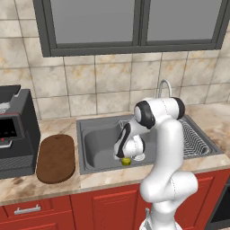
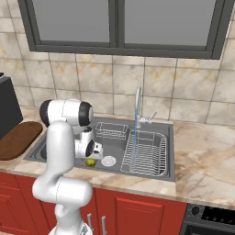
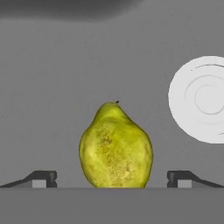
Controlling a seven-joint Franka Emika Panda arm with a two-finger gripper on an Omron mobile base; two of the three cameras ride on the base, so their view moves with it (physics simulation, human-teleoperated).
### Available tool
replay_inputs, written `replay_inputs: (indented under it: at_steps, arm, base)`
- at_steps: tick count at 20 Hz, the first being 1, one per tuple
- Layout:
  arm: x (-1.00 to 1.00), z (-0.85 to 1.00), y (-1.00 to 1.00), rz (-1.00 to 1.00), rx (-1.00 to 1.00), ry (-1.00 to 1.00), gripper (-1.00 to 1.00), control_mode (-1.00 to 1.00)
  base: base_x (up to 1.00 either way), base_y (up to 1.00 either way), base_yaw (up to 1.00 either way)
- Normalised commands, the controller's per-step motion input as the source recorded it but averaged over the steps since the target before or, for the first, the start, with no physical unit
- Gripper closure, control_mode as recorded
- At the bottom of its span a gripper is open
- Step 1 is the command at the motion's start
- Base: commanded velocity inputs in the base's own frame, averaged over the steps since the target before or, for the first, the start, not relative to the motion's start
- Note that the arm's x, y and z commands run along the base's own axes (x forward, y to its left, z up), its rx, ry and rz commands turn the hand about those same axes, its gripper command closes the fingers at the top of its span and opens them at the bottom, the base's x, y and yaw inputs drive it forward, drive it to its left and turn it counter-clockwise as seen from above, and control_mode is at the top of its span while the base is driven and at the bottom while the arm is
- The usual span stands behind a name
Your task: Pick the pear from the sink and place it on the cutting board to airdry. Then turn off the sink faucet.
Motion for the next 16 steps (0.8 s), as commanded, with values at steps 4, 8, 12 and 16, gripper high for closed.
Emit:
replay_inputs:
  at_steps: [4, 8, 12, 16]
  arm:
    - [0.06, -0.18, 0.00, 0.00, 0.00, 0.02, -1.00, -1.00]
    - [0.15, -0.14, 0.00, 0.00, 0.00, 0.03, -1.00, -1.00]
    - [0.15, -0.12, 0.00, 0.00, 0.00, 0.02, -1.00, -1.00]
    - [0.13, -0.13, 0.00, 0.00, 0.00, 0.02, -1.00, -1.00]
  base:
    - [0.00, 0.00, 0.00]
    - [0.00, 0.00, 0.00]
    - [0.00, 0.00, 0.00]
    - [0.00, 0.00, 0.00]
